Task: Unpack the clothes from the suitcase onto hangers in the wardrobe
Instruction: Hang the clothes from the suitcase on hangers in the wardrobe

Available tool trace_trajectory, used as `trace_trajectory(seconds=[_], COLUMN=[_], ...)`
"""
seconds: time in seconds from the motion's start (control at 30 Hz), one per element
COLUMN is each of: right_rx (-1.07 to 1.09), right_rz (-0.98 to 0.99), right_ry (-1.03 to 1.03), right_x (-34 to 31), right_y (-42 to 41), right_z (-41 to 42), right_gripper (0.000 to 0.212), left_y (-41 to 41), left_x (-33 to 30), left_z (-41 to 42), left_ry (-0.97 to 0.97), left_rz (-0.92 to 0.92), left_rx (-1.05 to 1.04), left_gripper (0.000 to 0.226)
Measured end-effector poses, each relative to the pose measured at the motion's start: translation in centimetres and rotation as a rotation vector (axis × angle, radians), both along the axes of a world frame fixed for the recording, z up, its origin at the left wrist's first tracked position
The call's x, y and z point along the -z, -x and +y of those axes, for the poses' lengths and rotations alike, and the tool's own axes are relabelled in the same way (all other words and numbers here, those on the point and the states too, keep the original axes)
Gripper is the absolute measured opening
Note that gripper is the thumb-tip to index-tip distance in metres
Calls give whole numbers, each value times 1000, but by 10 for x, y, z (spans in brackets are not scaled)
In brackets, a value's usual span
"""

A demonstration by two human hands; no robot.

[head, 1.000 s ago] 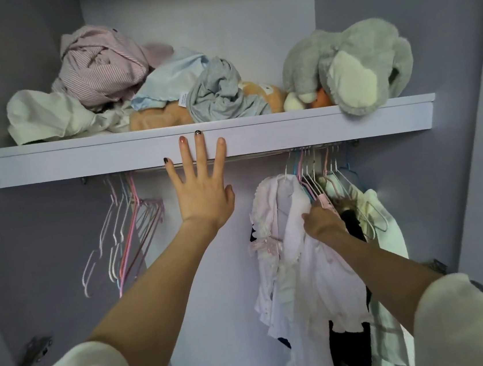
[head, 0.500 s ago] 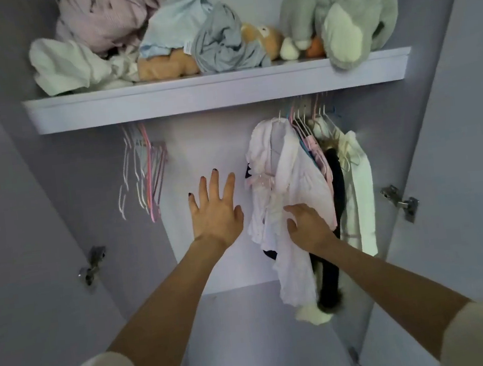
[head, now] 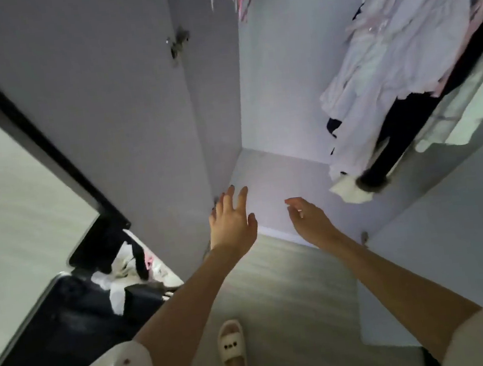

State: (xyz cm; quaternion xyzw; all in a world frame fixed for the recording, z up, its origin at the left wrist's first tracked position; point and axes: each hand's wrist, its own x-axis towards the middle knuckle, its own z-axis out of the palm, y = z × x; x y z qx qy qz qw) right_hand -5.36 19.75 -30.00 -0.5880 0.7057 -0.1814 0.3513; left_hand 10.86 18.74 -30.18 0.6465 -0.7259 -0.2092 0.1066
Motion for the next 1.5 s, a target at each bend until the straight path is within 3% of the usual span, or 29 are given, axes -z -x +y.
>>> trace_trajectory(seconds=[0.13,0.37,0.5,0.77,1.0,1.27,1.37,1.5], right_rx=[-119,-532,-673,-744,-743,-921,-985,-941], right_rz=[26,138,158,163,363,778,895,982], right_ry=[-122,-372,-438,-487,-423,-275,-190,-223], right_x=[50,109,124,173,275,466,541,605], right_y=[-46,-150,-238,-409,-461,-468,-465,-467], right_z=[35,62,49,-8,-72,-141,-166,-199], right_gripper=[34,36,39,40,37,50,60,80], left_y=[-63,-182,-261,-417,-472,-456,-441,-426], left_x=[53,119,136,183,275,463,543,610], left_z=[62,122,123,80,33,-9,-30,-44], left_ry=[-126,-286,-332,-411,-465,-499,-521,-528], left_rz=[18,59,124,198,219,250,191,10], left_rx=[-176,-492,-642,-771,-743,-656,-516,-304], left_gripper=[56,47,47,47,48,53,56,57])
